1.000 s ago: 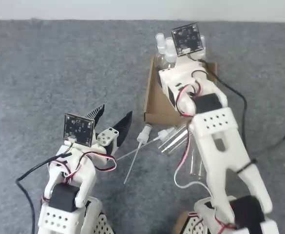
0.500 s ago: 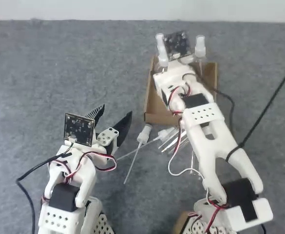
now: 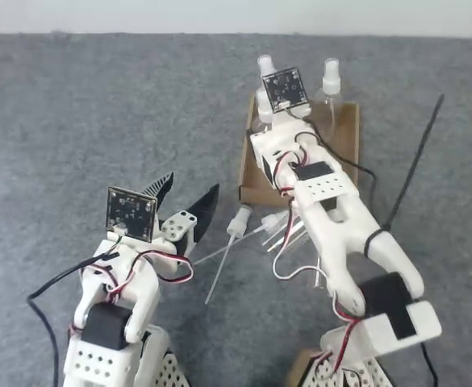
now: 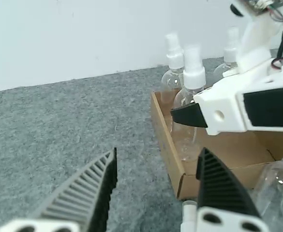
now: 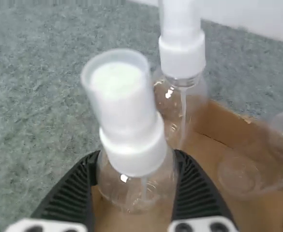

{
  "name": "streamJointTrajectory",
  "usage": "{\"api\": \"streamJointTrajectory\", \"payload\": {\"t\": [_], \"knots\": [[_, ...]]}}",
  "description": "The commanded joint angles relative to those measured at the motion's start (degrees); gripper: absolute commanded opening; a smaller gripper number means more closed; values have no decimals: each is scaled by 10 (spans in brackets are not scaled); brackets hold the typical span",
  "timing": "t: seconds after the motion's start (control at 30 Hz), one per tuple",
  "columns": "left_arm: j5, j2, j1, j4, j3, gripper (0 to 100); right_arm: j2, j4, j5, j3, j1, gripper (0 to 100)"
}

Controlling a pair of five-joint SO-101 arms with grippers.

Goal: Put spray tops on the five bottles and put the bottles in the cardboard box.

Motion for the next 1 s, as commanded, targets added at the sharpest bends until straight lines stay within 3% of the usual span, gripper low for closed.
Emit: {"api": "streamJointTrajectory", "payload": {"t": [0.0,0.7,0.97], "knots": [[-2,-8,-3,-14,-4,246,6,-22,4,-32,3,6],[-2,-8,-3,-14,-4,246,10,-19,5,-17,-17,15],[-2,-8,-3,-14,-4,246,9,-18,5,-8,-21,180]]}}
